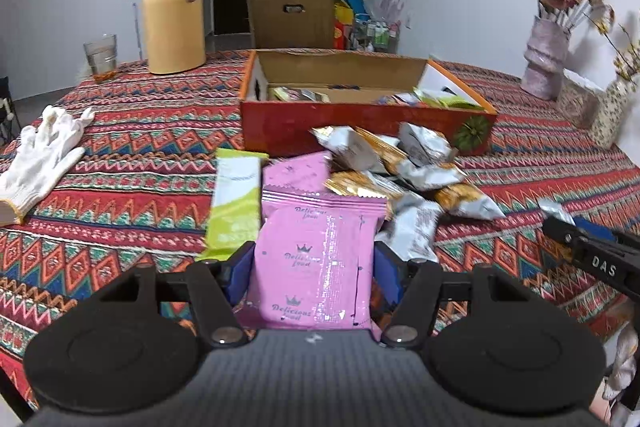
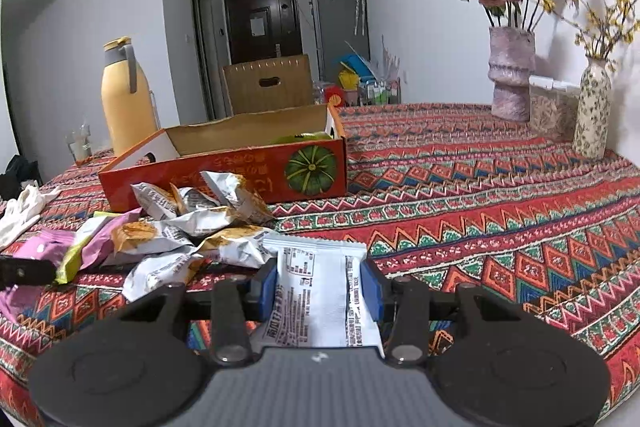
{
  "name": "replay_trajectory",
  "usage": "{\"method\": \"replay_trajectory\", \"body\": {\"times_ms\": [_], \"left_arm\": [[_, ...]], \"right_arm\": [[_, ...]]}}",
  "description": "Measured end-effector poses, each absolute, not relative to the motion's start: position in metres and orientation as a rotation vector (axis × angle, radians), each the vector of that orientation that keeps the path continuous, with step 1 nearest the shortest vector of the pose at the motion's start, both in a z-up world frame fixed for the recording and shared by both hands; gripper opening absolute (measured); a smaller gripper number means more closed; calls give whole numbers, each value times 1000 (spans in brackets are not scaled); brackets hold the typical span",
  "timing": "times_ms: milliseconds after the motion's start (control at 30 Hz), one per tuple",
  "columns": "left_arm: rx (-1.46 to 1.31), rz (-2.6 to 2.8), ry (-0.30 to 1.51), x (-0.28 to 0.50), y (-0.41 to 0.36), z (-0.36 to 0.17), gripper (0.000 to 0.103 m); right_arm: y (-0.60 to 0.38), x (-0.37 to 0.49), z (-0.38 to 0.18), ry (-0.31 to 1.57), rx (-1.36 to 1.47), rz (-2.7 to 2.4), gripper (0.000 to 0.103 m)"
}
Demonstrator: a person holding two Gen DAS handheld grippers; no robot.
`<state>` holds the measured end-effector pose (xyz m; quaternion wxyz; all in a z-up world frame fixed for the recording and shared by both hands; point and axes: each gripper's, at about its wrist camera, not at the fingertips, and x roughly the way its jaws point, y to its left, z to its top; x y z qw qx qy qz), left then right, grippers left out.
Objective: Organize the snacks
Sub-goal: 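Grasp the white packet with the right gripper while the left grasps the pink packet, lift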
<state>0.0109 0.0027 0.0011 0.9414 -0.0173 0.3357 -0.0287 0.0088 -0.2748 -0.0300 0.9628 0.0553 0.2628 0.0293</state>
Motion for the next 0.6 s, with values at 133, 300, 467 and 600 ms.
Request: {"method": "replay_trajectory", "body": {"times_ms": [133,300,467,600], "left_arm": [[-56,-30,676,21,14,7,63],[-72,-11,675,41,21,15,63],[-68,-7,671,66,20,25,63],[-66,-1,651,88,17,37,63]], "right_arm": [[-278,20,-30,542,120,60,42],[-277,37,-28,545,121,56,42],[-277,62,-21,541,129,62,42],[-276,85,-8,517,133,74,42]]}}
